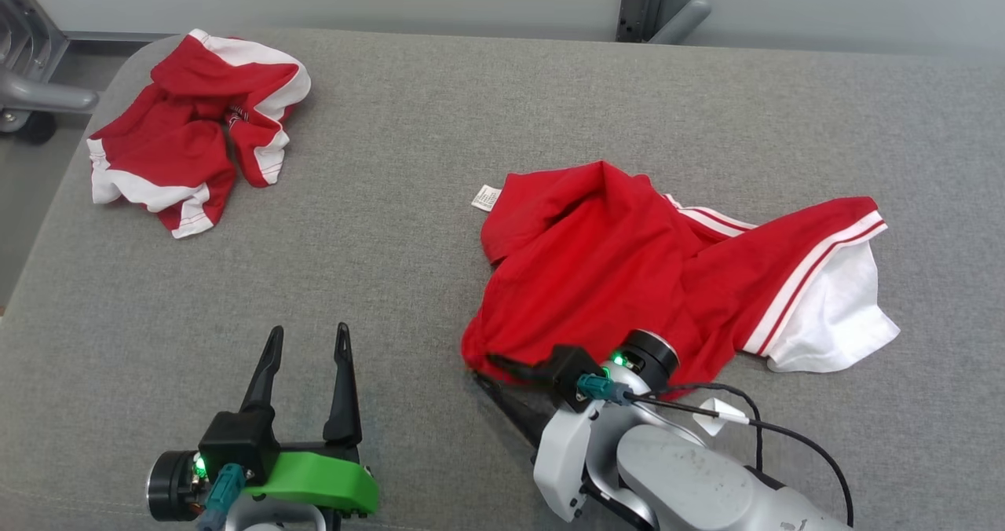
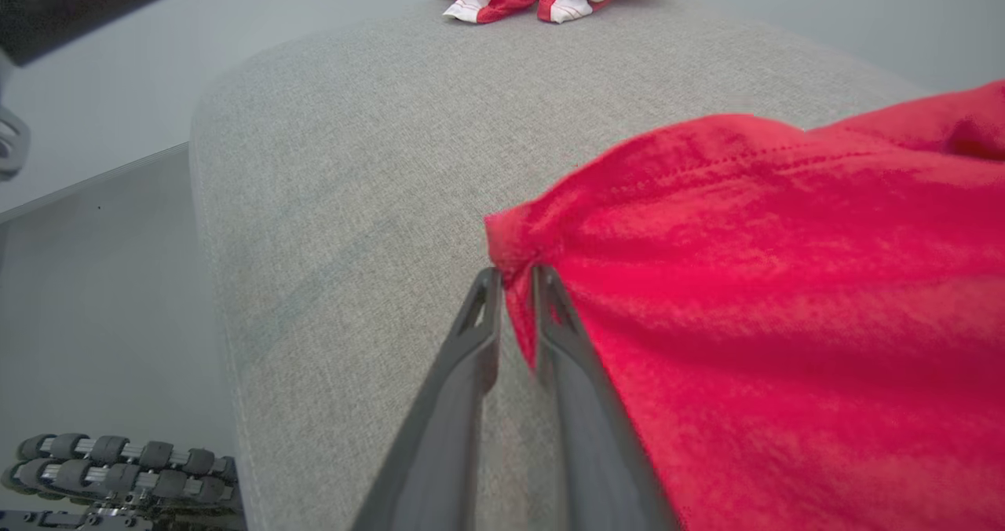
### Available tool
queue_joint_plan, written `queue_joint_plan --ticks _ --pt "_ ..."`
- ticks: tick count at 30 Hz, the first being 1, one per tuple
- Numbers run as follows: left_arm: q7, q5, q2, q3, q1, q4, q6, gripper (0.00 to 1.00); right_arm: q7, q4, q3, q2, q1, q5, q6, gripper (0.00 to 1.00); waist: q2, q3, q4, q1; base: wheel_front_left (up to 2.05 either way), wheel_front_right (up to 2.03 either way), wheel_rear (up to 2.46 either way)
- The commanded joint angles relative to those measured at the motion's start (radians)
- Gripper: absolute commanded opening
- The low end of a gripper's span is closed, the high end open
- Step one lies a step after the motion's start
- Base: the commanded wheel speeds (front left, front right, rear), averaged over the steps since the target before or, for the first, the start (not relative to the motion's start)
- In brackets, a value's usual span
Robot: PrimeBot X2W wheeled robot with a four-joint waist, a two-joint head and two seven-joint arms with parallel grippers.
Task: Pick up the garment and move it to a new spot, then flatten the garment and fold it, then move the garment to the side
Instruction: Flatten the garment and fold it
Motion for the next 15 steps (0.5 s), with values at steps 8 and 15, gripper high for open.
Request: queue_joint_plan --ticks 8,15 --pt "-0.003 -0.003 0.002 0.015 0.015 -0.009 0.008 1.00 -0.028 0.006 -0.036 -0.003 -0.020 0.000 -0.002 1.00 0.0070 -0.016 -0.043 0.0000 0.00 0.00 0.00" --pt "-0.003 0.008 0.002 0.003 0.025 -0.007 -0.002 1.00 -0.029 -0.102 -0.280 -0.061 0.068 -0.089 -0.002 1.00 0.0070 -0.032 -0.101 0.0000 0.00 0.00 0.00"
